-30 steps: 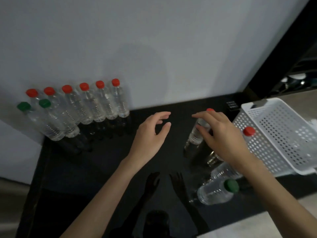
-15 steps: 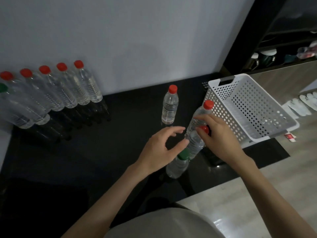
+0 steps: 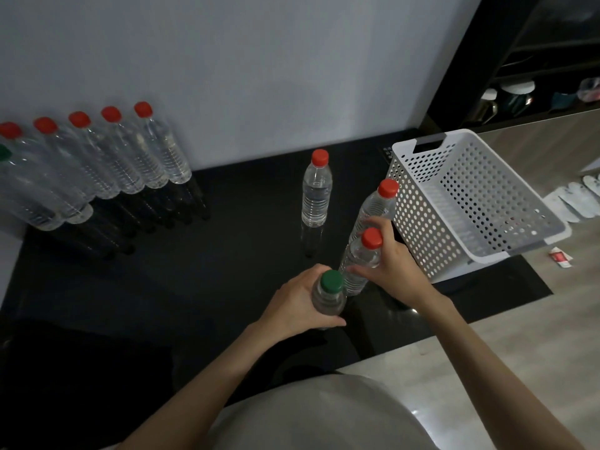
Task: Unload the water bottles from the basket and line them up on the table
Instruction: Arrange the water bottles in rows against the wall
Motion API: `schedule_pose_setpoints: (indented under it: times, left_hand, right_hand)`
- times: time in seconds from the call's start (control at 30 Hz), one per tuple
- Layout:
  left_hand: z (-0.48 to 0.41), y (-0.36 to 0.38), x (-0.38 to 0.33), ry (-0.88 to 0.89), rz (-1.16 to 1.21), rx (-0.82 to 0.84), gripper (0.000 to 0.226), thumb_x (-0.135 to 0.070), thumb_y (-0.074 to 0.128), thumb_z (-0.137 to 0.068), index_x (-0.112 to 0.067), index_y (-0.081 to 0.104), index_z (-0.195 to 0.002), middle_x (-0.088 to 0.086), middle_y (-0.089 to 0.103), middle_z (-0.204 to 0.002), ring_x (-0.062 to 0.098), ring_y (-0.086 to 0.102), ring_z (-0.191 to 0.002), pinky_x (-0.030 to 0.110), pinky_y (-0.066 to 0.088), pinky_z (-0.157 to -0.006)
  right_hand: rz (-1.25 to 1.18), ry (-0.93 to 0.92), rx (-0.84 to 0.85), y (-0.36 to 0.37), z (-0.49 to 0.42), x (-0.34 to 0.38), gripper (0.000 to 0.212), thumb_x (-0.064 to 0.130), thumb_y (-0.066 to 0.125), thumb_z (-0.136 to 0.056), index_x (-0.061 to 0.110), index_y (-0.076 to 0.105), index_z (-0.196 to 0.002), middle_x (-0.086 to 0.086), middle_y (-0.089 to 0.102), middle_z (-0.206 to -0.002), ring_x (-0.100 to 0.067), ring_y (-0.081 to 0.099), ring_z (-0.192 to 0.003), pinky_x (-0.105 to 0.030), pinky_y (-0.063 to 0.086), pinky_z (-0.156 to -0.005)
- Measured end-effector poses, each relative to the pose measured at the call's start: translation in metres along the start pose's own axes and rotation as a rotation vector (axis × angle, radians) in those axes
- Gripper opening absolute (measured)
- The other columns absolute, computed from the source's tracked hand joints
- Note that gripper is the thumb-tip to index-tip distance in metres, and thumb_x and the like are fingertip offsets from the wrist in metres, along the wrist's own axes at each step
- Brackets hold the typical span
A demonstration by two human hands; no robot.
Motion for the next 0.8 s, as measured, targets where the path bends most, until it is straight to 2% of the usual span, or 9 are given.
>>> schedule_pose_setpoints:
  times: [0.1,0.2,0.37,0.53,0.7,0.8]
  left_hand:
    - [0.001,0.003,0.008,0.003,0.044,-0.029,0.067,-0.039,0.091,-0.054,-0.041,0.053,-0.108,-0.020,0.065,-0.101,-0.003,0.063,-0.097,0.029,0.053,-0.089]
    - [0.004,0.002,0.012,-0.025,0.095,-0.101,0.062,-0.035,0.091,-0.056,-0.037,0.057,-0.108,-0.020,0.070,-0.094,-0.009,0.064,-0.092,0.017,0.050,-0.085]
    - [0.010,-0.018,0.025,-0.139,0.143,-0.230,0.061,-0.030,0.093,-0.057,-0.032,0.058,-0.107,-0.026,0.064,-0.083,-0.025,0.057,-0.081,-0.001,0.043,-0.075]
    - [0.022,-0.058,0.043,-0.197,0.143,-0.307,0.062,-0.031,0.092,-0.058,-0.036,0.053,-0.106,-0.026,0.062,-0.088,-0.018,0.056,-0.083,0.001,0.043,-0.074]
    - [0.043,-0.107,0.075,-0.259,0.148,-0.435,0.061,-0.030,0.092,-0.058,-0.038,0.052,-0.104,-0.025,0.063,-0.088,-0.017,0.057,-0.083,0.002,0.043,-0.071]
    - [0.057,-0.140,0.096,-0.268,0.142,-0.497,0.060,-0.028,0.093,-0.058,-0.042,0.051,-0.099,-0.025,0.063,-0.089,-0.017,0.058,-0.083,0.006,0.044,-0.075]
  right_hand:
    - [-0.030,0.039,-0.008,0.003,0.001,-0.007,0.068,0.021,0.083,-0.072,0.028,0.037,-0.122,0.011,0.061,-0.101,-0.005,0.065,-0.092,-0.036,0.057,-0.084]
    - [0.009,0.084,-0.062,0.005,0.000,-0.007,0.056,0.027,0.082,-0.072,0.025,0.042,-0.112,0.015,0.061,-0.090,-0.005,0.063,-0.082,-0.033,0.055,-0.079]
    - [0.051,0.059,-0.039,0.014,-0.008,0.007,0.054,0.029,0.081,-0.073,0.029,0.041,-0.109,0.012,0.063,-0.092,-0.008,0.063,-0.082,-0.029,0.051,-0.076]
    - [-0.018,-0.019,0.049,0.030,-0.021,0.041,0.054,0.022,0.081,-0.076,0.028,0.042,-0.112,0.014,0.060,-0.094,0.002,0.062,-0.086,-0.014,0.047,-0.070]
    - [0.032,-0.064,0.153,0.063,-0.048,0.079,0.056,0.027,0.080,-0.075,0.029,0.040,-0.114,0.015,0.061,-0.096,-0.001,0.062,-0.085,-0.022,0.050,-0.075]
    - [0.030,-0.100,0.171,0.086,-0.066,0.107,0.053,0.026,0.080,-0.074,0.028,0.041,-0.110,0.013,0.060,-0.093,-0.001,0.060,-0.083,-0.017,0.044,-0.070]
Point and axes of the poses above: each hand's wrist, its own z-axis away from the middle knuckle, its own y-axis out of the palm, x = y × z, the point moved 5 cm from there along -z, towards the middle knuckle
